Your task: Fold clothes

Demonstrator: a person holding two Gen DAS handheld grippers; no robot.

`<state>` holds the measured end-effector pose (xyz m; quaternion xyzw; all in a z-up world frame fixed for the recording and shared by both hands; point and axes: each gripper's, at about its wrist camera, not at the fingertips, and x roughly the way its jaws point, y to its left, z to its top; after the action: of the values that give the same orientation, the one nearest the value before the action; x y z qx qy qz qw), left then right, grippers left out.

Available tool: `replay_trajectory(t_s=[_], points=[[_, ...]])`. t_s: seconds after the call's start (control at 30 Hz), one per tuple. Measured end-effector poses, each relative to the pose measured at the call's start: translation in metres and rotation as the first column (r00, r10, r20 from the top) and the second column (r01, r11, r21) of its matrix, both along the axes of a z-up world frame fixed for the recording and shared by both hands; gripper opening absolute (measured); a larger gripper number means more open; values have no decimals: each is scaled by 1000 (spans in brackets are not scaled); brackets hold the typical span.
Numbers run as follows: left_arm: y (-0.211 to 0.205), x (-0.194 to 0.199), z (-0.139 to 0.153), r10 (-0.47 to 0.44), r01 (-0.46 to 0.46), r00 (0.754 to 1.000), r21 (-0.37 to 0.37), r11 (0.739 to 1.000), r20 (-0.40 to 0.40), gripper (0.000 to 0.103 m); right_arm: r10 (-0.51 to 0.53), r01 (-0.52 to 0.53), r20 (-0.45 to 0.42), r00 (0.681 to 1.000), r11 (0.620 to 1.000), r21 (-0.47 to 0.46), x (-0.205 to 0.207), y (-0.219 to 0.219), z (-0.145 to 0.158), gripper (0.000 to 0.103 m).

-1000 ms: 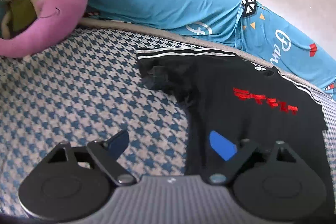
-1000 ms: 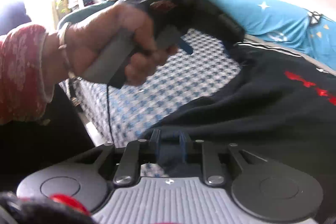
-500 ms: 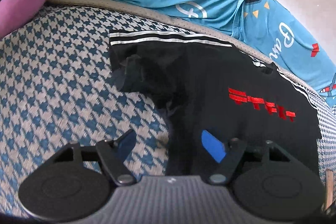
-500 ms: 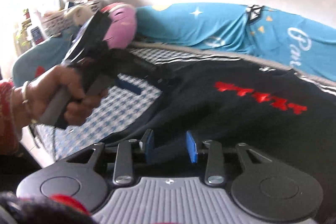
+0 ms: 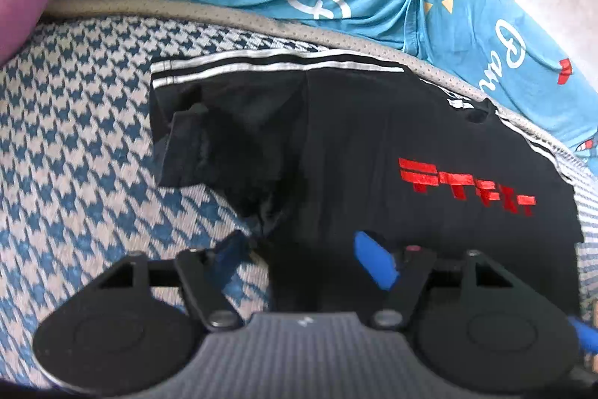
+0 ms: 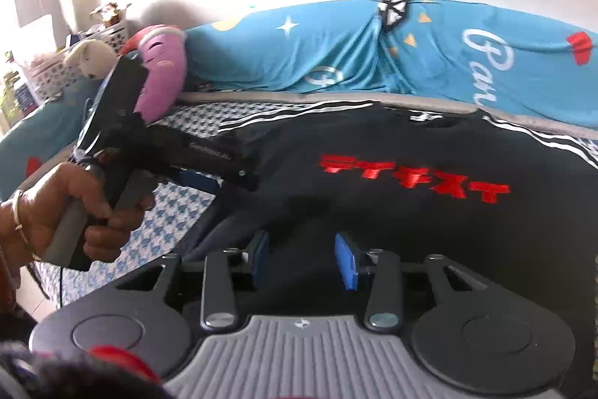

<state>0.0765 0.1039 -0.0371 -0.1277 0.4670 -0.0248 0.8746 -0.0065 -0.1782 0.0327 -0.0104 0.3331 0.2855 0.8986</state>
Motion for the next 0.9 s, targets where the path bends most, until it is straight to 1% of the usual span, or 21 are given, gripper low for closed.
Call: replay_trajectory(t_s=[0.07,0.1,0.13,0.17,0.2,0.3,0.37,0.4,0.53,0.57,0.63,0.67,0.73,0.77,0.8,0.83,0.87,0.9], points=[[-3,2,0,3,-3,1000,22,1000,5,51,-17,17,1,1000,1000,4,3,-5,1,40],[-3,2,0,7,-7,1000,27,1000,9,46,-25,25,2,1000,1000,5,4,-7,1,41],[-4,2,0,9,-10,1000,37,999,14,43,-32,32,5,999,999,7,5,-9,2,41],[-5,1,0,11,-12,1000,49,999,20,36,-39,39,9,999,999,8,6,-11,2,41],[-7,1,0,12,-13,1000,69,998,28,27,-45,45,13,999,999,9,7,-13,3,41],[-17,-2,0,7,-14,999,137,990,49,15,-68,68,20,997,998,9,10,-17,4,41],[-24,-4,0,8,-21,998,191,981,69,13,-86,86,26,996,996,-1,12,-18,5,41],[-28,-5,1,10,-30,996,231,972,87,13,-100,100,32,995,995,-13,13,-19,5,41],[-38,-4,6,16,-62,991,352,934,132,13,-165,167,38,986,985,-49,19,-29,4,41],[-38,-3,4,23,-68,992,360,931,127,13,-189,191,42,981,980,-60,21,-34,5,41],[-35,-1,-1,32,-66,994,355,932,102,13,-236,239,47,971,968,-82,25,-43,4,42],[-34,0,-4,42,-68,996,351,934,83,14,-259,262,40,965,961,-90,27,-48,3,42],[-32,1,-5,64,-86,995,342,936,75,20,-310,310,14,951,946,-96,32,-63,0,42],[-31,1,-3,78,-96,995,343,935,66,26,-333,331,-4,943,939,-89,35,-71,-1,42],[-29,1,-2,96,-109,994,339,934,55,37,-352,350,-18,936,933,-83,37,-80,-1,42],[-26,0,0,124,-132,991,343,930,45,47,-368,365,-29,929,928,-76,38,-87,-2,42],[-24,0,1,150,-153,988,345,926,37,59,-386,383,-34,922,921,-70,40,-95,-3,42],[-22,-3,3,162,-166,986,342,925,39,60,-403,400,-33,915,914,-67,41,-103,-3,42]])
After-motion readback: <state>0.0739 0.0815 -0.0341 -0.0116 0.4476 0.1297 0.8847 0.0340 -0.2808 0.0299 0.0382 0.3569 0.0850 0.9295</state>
